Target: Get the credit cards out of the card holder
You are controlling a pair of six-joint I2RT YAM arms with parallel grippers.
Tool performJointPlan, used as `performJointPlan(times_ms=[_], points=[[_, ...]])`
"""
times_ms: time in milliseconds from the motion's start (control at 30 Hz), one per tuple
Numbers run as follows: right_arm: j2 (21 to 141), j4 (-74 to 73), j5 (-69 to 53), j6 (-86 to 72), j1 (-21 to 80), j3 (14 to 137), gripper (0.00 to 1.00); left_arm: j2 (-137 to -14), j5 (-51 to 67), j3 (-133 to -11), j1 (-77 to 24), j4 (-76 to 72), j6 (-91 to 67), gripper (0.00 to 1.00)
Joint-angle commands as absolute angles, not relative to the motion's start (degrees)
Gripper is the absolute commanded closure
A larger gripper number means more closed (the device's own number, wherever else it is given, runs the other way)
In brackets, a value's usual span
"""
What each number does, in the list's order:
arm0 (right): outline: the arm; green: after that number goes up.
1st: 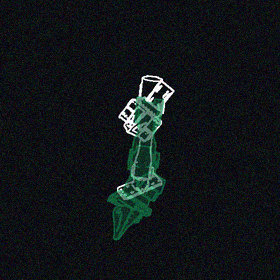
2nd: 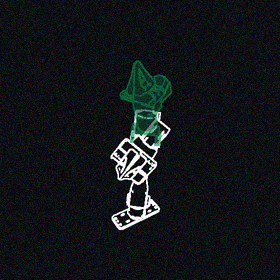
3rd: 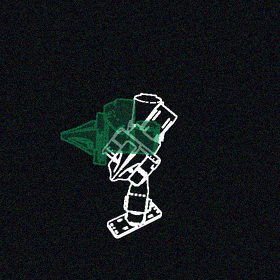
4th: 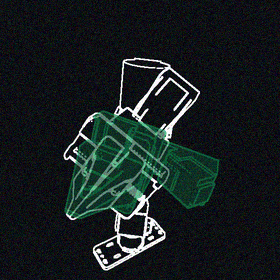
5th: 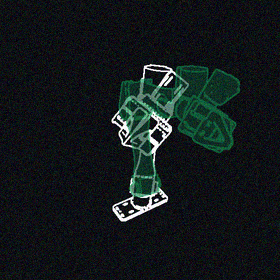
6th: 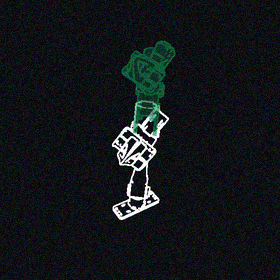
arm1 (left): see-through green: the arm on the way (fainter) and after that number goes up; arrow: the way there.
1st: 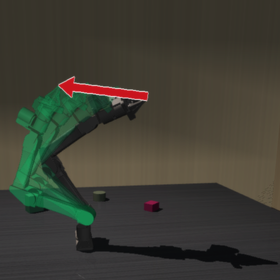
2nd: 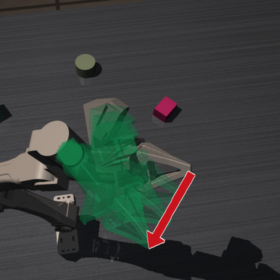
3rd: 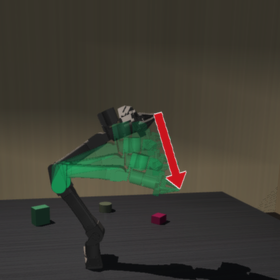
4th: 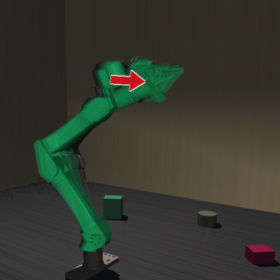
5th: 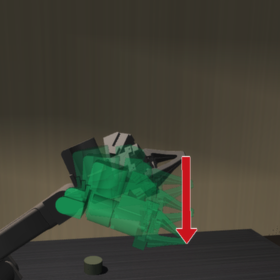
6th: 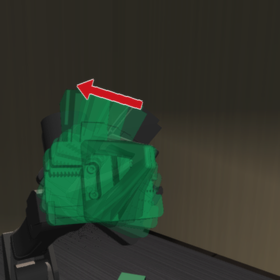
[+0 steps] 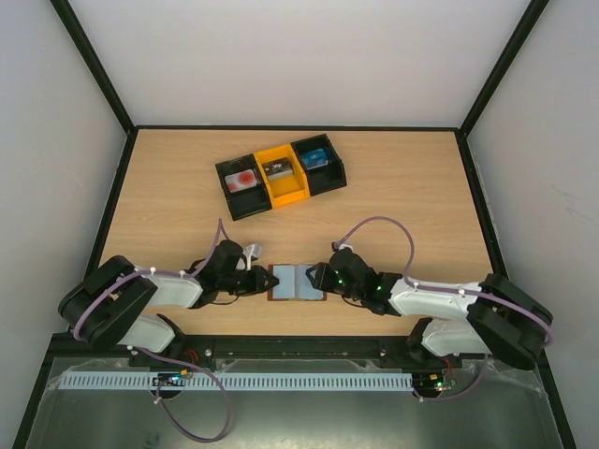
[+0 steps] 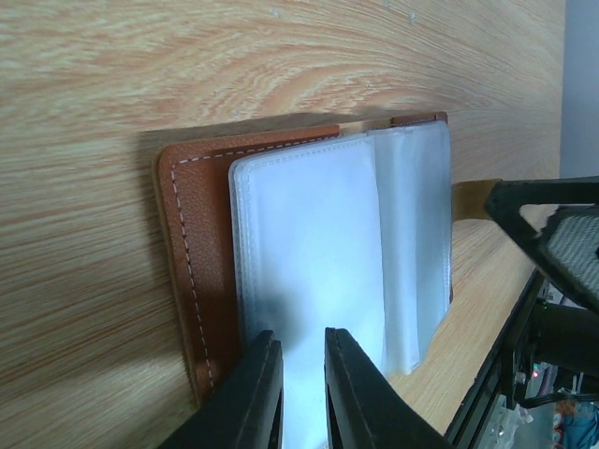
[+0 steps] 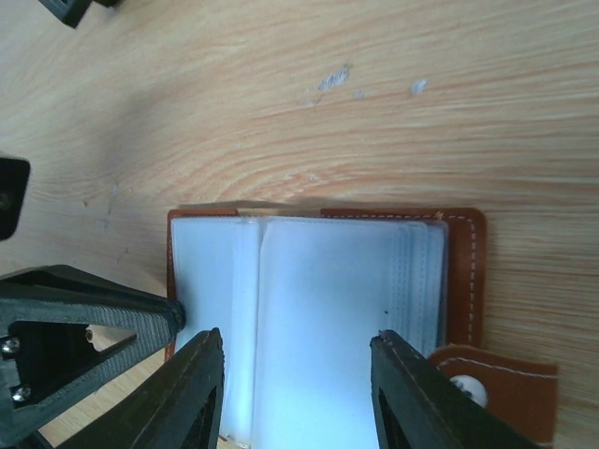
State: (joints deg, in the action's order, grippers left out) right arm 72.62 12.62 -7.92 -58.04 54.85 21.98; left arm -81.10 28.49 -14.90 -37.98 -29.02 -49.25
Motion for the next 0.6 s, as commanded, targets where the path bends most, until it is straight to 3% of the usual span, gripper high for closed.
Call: performJointPlan(times_ms=[0,567], points=[[68.88,6.51,-3.14,-57.95,55.23,20.54,0.57,-82.32,28.2,-14.51,-38.33,-27.24,-47.9,0.84],[75.8,12.99,-7.32,-58.97,55.22,19.58,0.57,-82.06,28.3,-14.6,-38.72,-27.07,-48.32,0.84]])
